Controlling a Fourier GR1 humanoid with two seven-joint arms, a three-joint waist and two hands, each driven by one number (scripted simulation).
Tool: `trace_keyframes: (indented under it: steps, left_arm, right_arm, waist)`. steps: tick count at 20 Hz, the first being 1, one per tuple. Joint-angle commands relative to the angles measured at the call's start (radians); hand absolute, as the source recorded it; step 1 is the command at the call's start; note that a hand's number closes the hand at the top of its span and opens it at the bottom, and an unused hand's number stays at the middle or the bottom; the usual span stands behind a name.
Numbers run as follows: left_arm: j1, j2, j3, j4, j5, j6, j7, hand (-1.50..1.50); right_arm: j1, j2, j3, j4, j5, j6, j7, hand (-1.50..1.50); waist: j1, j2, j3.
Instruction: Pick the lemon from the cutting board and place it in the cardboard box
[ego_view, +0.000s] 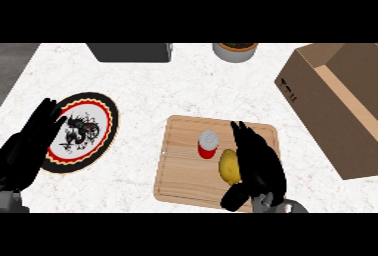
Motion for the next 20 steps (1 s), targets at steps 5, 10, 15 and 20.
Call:
trace_keyframes:
  steps: [5,10,15,20]
  left_arm:
    - [-0.024,-0.028,0.005,0.008,-0.047,-0.007,0.001,0.0]
    - [-0.01,-0.029,0.038,0.014,-0.039,-0.033,0.004,0.0]
    - [-0.026,-0.086,-0.006,-0.045,-0.081,0.013,0.034,0.0]
    - [-0.05,-0.033,0.086,0.006,-0.036,-0.053,0.038,0.0]
  right_arm:
    - [-0.033,0.036,0.016,0.025,-0.003,0.066,0.14,-1.5]
    - [-0.039,0.037,0.01,0.16,0.03,-0.009,0.068,-1.5]
    - [-0.076,0.037,-0.004,0.216,0.018,-0.01,0.09,-1.5]
    - [-0.006,0.031,-0.032,0.243,0.045,-0.002,-0.001,-1.5]
  waist:
    - [-0.002,0.0,0.0]
    - [0.0,0.0,0.0]
    - [0.001,0.0,0.0]
    - [-0.002,0.001,0.0]
